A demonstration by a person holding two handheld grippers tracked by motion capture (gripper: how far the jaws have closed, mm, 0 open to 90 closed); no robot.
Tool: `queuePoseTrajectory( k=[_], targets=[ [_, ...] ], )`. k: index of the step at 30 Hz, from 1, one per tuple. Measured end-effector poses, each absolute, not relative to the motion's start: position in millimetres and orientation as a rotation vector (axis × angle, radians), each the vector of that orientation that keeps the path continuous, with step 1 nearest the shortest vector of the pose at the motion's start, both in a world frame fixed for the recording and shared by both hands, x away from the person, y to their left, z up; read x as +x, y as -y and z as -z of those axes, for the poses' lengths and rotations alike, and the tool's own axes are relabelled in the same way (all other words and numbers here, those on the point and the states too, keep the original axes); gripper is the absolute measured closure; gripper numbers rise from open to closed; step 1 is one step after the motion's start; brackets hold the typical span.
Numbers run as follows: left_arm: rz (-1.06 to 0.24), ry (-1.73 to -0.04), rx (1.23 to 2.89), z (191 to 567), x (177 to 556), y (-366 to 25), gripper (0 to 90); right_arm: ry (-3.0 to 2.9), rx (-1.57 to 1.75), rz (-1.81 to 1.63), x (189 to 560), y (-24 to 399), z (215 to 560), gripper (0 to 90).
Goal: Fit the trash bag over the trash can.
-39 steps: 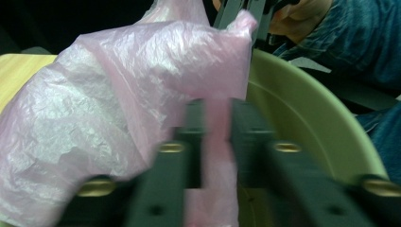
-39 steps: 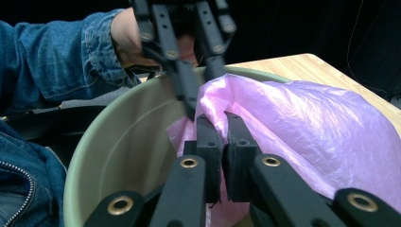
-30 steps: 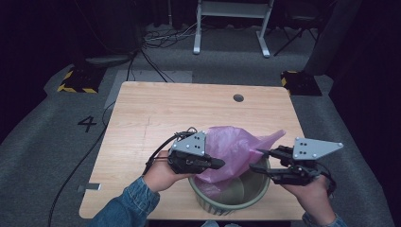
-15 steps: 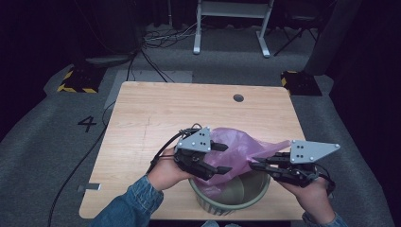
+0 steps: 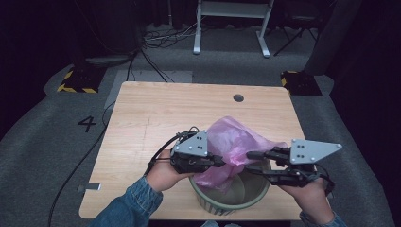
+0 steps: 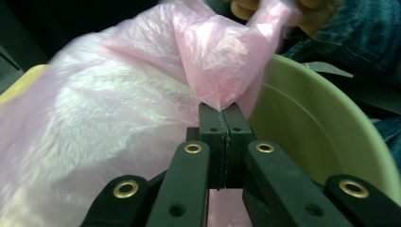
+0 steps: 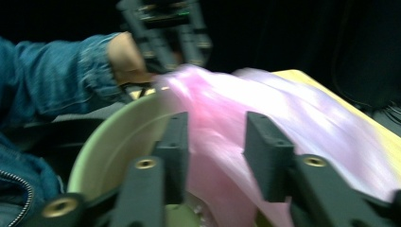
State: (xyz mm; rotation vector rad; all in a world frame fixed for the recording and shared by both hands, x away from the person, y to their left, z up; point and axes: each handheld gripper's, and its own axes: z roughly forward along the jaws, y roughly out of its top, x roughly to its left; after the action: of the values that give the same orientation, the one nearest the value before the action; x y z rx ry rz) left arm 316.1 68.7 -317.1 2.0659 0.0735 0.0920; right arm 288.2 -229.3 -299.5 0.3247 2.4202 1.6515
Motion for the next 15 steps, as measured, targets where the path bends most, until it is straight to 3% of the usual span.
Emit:
queuePoseTrajectory(
  k=[4, 11, 14, 15],
  targets=[
    [-0.094, -0.077, 2.071, 320.2, 310.8, -74.5, 89.4, -2.362, 0.473, -1.627, 294.0, 258.0, 303.7, 47.2],
    [-0.078, -0.097, 2.073, 324.6, 308.8, -82.0, 89.3, -2.296, 0.615, -1.538, 301.9, 282.0, 314.8, 34.9],
    [-0.070, -0.093, 2.079, 326.7, 308.2, -82.8, 89.2, -2.306, 0.635, -1.539, 308.7, 283.4, 317.1, 39.2],
    [-0.072, -0.092, 2.082, 327.0, 308.2, -83.0, 89.1, -2.327, 0.625, -1.535, 310.9, 282.1, 317.6, 52.7]
  ],
)
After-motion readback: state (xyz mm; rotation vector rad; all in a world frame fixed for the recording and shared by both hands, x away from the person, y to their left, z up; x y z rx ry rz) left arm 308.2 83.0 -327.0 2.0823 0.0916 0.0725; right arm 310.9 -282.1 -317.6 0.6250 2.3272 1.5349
